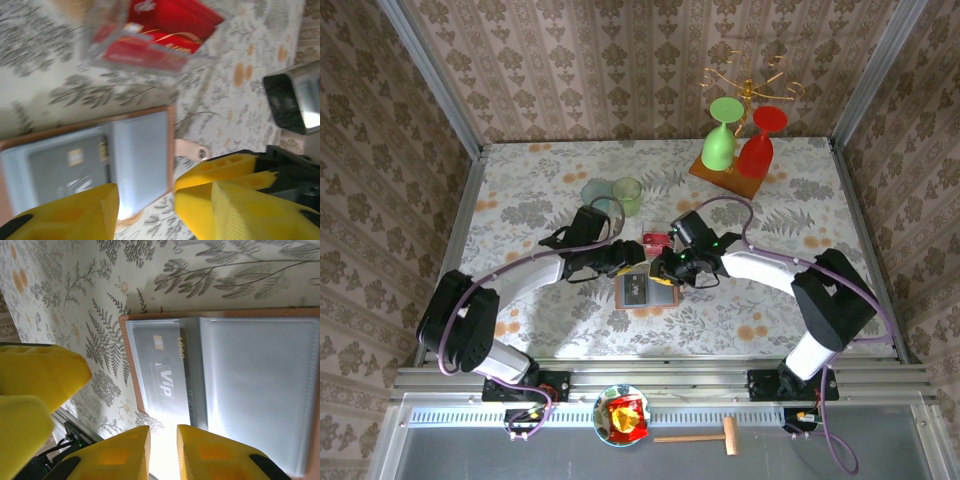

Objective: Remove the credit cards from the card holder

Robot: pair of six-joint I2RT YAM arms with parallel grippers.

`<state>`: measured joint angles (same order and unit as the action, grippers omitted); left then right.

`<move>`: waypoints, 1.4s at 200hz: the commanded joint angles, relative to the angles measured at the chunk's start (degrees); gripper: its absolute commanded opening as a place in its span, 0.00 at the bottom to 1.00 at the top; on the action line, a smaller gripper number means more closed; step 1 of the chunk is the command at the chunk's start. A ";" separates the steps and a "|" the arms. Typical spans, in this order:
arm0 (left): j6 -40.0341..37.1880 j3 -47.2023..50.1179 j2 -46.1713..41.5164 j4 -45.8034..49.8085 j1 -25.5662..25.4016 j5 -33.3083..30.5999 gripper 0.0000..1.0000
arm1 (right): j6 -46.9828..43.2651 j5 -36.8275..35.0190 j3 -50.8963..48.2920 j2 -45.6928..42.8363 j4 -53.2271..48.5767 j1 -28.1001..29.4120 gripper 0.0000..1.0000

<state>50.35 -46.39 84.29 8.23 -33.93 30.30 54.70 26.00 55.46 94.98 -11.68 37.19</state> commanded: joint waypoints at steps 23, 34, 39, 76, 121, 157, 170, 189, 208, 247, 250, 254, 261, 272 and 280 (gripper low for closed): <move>-0.51 4.65 -2.29 3.33 1.58 -0.79 0.49 | 1.44 2.31 3.38 4.76 3.02 1.84 0.20; -0.51 5.28 -2.48 3.57 1.68 -1.03 0.48 | 1.49 2.30 3.51 5.71 3.30 2.14 0.20; -0.60 5.51 -2.55 3.62 1.72 -1.12 0.48 | 1.59 2.35 3.51 6.03 3.58 2.12 0.20; -0.69 6.61 -1.48 2.38 1.94 -0.22 0.48 | 1.82 2.18 3.34 8.06 4.26 2.76 0.21; 0.19 7.80 0.54 -1.40 2.00 1.66 0.49 | 1.90 2.04 3.29 9.42 4.69 3.05 0.21; 0.59 8.43 2.16 -2.95 2.03 2.39 0.49 | 1.99 2.20 3.64 10.48 4.70 3.06 0.22; 0.45 8.43 2.52 -2.63 2.03 2.26 0.49 | 1.98 2.35 3.95 10.90 4.65 3.09 0.22; -0.11 8.23 2.90 -1.47 2.18 1.70 0.49 | 1.86 2.40 4.21 11.37 4.49 3.15 0.22; -0.53 8.17 3.21 -0.82 2.34 1.51 0.49 | 1.71 2.06 4.43 11.64 4.03 3.15 0.22; -0.86 8.32 4.16 -0.58 2.56 1.70 0.49 | 0.47 0.66 4.74 11.81 1.48 3.14 0.24; -0.86 8.33 4.24 -0.58 2.62 1.69 0.49 | 0.35 0.55 4.74 11.79 1.22 3.15 0.24; -0.93 8.35 4.31 -0.58 2.64 1.69 0.49 | 0.13 0.29 4.74 11.78 0.88 3.15 0.24; -0.95 8.34 4.47 -0.58 2.73 1.69 0.49 | -0.28 -0.16 4.86 11.70 0.11 3.15 0.25; -0.95 8.42 4.63 -0.69 2.74 1.77 0.49 | -0.79 -0.83 4.92 11.59 -0.88 3.13 0.25; -0.90 8.43 4.79 -0.79 2.73 1.73 0.49 | -1.06 -1.32 4.92 11.40 -1.36 3.15 0.25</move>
<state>50.52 -38.70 87.88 6.66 -31.73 31.70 55.33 27.20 59.11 105.93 -9.02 40.03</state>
